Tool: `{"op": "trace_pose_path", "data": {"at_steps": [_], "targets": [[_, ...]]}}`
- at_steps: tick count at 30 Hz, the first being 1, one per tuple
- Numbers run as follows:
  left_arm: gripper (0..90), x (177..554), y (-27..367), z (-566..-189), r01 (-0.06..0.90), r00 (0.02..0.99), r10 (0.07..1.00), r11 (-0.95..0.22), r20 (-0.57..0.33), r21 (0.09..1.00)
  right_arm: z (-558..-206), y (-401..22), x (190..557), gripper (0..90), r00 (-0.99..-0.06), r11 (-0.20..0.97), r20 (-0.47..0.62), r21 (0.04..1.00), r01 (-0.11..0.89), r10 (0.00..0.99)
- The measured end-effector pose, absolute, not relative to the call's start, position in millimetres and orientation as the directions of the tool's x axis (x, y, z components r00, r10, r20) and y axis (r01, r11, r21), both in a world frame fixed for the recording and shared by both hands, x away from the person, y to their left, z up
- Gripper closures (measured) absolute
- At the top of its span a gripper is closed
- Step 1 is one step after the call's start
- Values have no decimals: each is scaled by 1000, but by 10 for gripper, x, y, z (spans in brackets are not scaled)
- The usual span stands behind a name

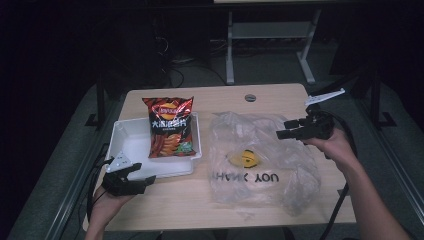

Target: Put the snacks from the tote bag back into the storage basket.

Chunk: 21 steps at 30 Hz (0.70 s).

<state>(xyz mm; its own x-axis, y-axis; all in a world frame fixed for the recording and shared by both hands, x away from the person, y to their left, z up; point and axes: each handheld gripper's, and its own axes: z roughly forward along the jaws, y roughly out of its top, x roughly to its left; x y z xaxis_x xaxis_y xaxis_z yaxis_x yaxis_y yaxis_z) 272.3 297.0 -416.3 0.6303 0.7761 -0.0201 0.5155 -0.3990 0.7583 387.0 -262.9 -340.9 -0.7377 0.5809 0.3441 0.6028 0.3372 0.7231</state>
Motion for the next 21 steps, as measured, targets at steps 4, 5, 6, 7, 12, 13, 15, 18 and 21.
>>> {"op": "trace_pose_path", "data": {"at_steps": [4, 5, 6, 7, 12, 13, 15, 18, 21], "targets": [[266, 2723, 2969, -4162, 516, 631, 776, -399, -20, 758, -3450, -2686, 3825, 284, -735, 333, 345, 724, 604, 583], [266, 2722, 2968, -4163, 515, 632, 775, -401, -20, 758, -3459, -2700, 3813, 284, -734, 330, 346, 725, 605, 585], [266, 2722, 2967, -4164, 515, 632, 775, -401, -20, 757, -3472, -2717, 3798, 283, -731, 328, 348, 723, 608, 586], [265, 2722, 2966, -4165, 516, 633, 774, -402, -20, 757, -3481, -2729, 3790, 283, -732, 329, 347, 724, 607, 586], [265, 2725, 2956, -4172, 516, 634, 773, -402, -22, 756, -3535, -2809, 3733, 279, -725, 321, 351, 723, 612, 592], [265, 2724, 2954, -4171, 517, 634, 773, -402, -22, 756, -3547, -2825, 3723, 279, -724, 320, 351, 723, 613, 594], [265, 2725, 2951, -4172, 515, 636, 772, -403, -22, 756, -3587, -2871, 3690, 277, -716, 314, 356, 719, 621, 601], [265, 2725, 2947, -4178, 517, 636, 771, -403, -24, 756, -3628, -2911, 3655, 277, -711, 307, 361, 717, 625, 604], [265, 2723, 2948, -4176, 516, 638, 770, -404, -24, 755, -3655, -2935, 3630, 277, -708, 303, 365, 716, 629, 605]]}}
